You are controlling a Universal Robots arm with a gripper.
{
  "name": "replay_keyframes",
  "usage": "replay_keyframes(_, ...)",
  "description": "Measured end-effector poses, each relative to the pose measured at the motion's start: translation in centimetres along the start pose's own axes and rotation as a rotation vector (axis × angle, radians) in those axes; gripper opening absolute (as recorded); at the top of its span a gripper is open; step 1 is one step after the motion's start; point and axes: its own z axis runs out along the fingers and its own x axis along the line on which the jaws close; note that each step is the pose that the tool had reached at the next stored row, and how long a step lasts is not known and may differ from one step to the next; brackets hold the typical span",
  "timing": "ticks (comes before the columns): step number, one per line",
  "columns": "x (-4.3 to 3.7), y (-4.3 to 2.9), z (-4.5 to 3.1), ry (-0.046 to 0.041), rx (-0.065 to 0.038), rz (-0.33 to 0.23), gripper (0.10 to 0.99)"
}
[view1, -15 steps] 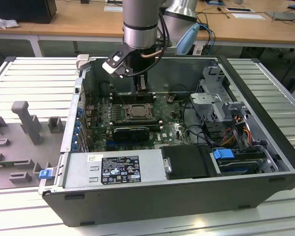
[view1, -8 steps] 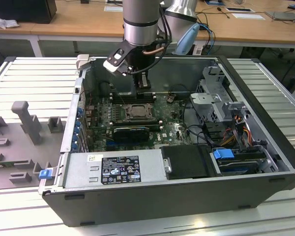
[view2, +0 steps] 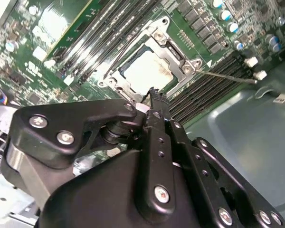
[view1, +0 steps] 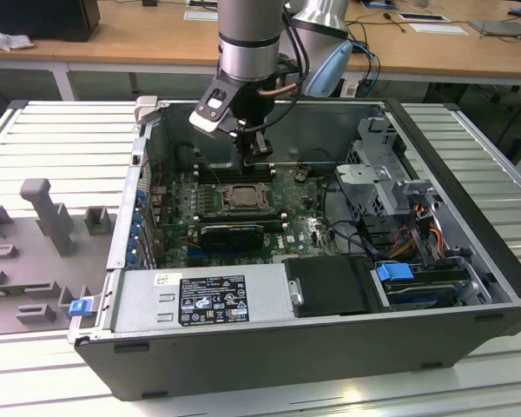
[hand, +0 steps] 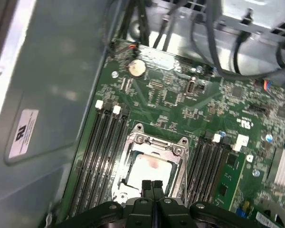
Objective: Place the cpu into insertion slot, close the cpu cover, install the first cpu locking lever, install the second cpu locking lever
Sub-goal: 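Install the first cpu locking lever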
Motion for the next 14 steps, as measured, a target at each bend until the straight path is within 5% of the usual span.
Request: replay_keyframes(14, 0.0, 0.0, 0.0, 0.0055, 0.001, -0.142, 0.106)
